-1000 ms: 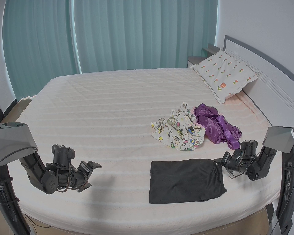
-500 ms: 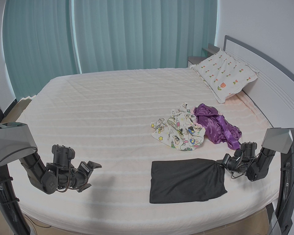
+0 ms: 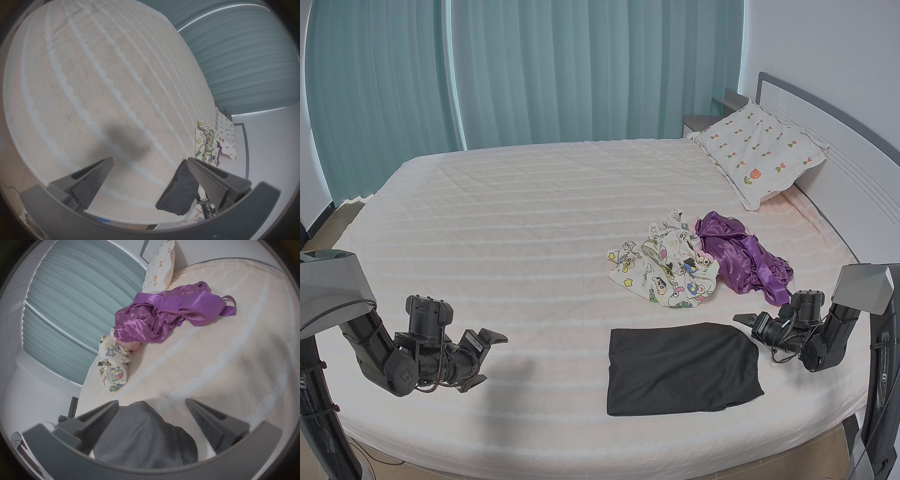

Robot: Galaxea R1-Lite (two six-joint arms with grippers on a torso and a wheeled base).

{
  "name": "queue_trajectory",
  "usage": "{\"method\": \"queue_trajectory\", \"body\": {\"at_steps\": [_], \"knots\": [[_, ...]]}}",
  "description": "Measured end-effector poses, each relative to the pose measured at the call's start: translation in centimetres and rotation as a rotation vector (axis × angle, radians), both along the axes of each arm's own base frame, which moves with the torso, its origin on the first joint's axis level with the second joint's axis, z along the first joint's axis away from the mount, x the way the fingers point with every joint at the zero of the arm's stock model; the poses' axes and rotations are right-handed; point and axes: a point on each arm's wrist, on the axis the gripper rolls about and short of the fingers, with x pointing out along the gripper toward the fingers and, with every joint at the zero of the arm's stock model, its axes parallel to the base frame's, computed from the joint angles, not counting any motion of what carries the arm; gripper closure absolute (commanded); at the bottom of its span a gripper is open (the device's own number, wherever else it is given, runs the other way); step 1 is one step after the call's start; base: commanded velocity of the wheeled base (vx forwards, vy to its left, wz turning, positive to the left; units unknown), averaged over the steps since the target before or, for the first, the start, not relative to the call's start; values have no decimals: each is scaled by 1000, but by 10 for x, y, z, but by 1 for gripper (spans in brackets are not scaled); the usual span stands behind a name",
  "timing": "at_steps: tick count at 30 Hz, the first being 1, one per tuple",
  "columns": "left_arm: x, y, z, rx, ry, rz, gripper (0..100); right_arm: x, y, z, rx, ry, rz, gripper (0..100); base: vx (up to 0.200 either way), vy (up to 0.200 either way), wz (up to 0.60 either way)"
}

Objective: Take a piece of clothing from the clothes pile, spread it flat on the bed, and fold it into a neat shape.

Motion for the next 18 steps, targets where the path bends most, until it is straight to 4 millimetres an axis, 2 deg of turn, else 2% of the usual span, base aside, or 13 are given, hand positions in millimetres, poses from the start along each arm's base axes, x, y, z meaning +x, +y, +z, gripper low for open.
{"method": "queue_trajectory", "body": {"at_steps": [5, 11, 17, 18], "knots": [[0, 0, 0, -1, 0, -1, 0, -5, -1, 11, -2, -7, -5, 0, 0, 0, 0], [0, -1, 0, -1, -2, -4, 0, -28, 2, 19, -4, 39, 11, 0, 0, 0, 0], [1, -2, 1, -1, -3, -6, 0, -64, 3, 13, -24, 122, 65, 0, -200, 0, 0], [1, -2, 1, -2, -4, -6, 0, -70, 3, 12, -24, 134, 78, 0, 0, 0, 0]]}}
